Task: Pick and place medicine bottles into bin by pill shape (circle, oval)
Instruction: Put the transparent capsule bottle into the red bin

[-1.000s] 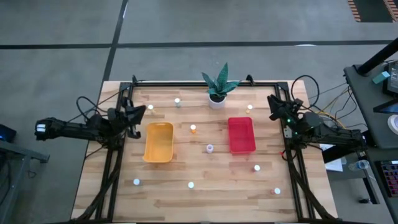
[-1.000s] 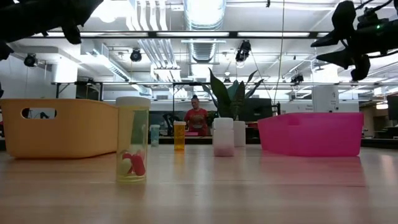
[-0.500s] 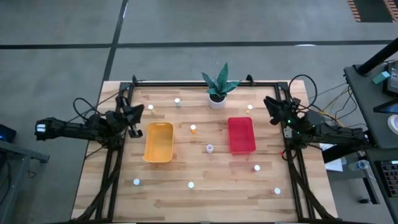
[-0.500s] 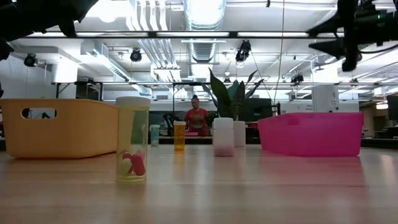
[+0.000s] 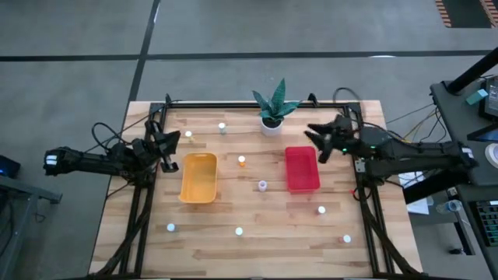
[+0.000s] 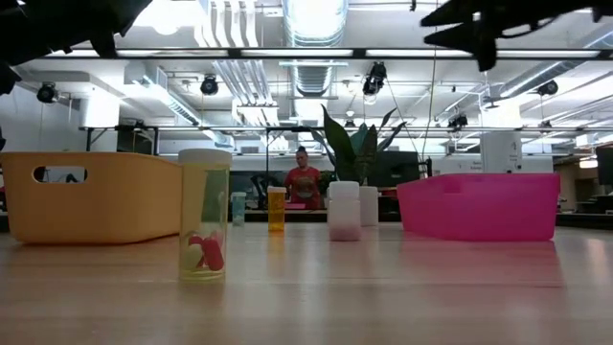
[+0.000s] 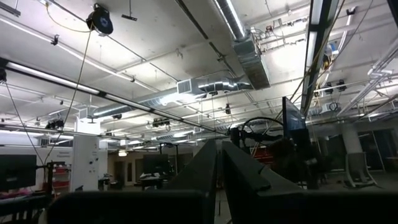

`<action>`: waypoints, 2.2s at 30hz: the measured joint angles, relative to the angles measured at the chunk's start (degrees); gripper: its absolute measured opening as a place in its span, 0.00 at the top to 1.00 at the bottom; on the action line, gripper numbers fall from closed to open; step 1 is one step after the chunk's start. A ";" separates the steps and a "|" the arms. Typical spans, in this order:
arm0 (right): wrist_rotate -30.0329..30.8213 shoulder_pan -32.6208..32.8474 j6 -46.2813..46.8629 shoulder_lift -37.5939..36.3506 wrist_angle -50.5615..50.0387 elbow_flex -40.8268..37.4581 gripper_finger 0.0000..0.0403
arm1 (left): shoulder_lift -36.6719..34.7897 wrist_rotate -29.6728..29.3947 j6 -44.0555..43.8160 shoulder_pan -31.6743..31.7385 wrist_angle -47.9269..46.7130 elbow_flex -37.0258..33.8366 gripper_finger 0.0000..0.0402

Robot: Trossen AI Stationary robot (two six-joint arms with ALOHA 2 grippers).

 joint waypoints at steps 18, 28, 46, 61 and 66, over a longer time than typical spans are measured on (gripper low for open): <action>0.01 8.56 -7.81 28.94 -8.00 16.07 0.69 | -0.38 0.00 -0.02 0.00 -0.14 -0.04 0.98; -0.34 11.38 -5.23 42.51 -29.53 31.43 0.68 | -0.37 0.00 -0.02 0.02 -0.17 -0.06 0.98; -7.75 12.13 -10.87 54.94 -38.65 41.75 0.35 | -0.27 0.00 -0.02 0.02 -0.21 -0.06 0.98; -9.22 12.09 -11.34 60.47 -36.04 41.61 0.31 | -0.27 0.00 -0.02 0.02 -0.25 -0.06 0.98; -9.20 11.98 -11.73 61.15 -35.28 41.58 0.38 | -0.27 -0.02 -0.02 0.02 -0.25 -0.08 0.98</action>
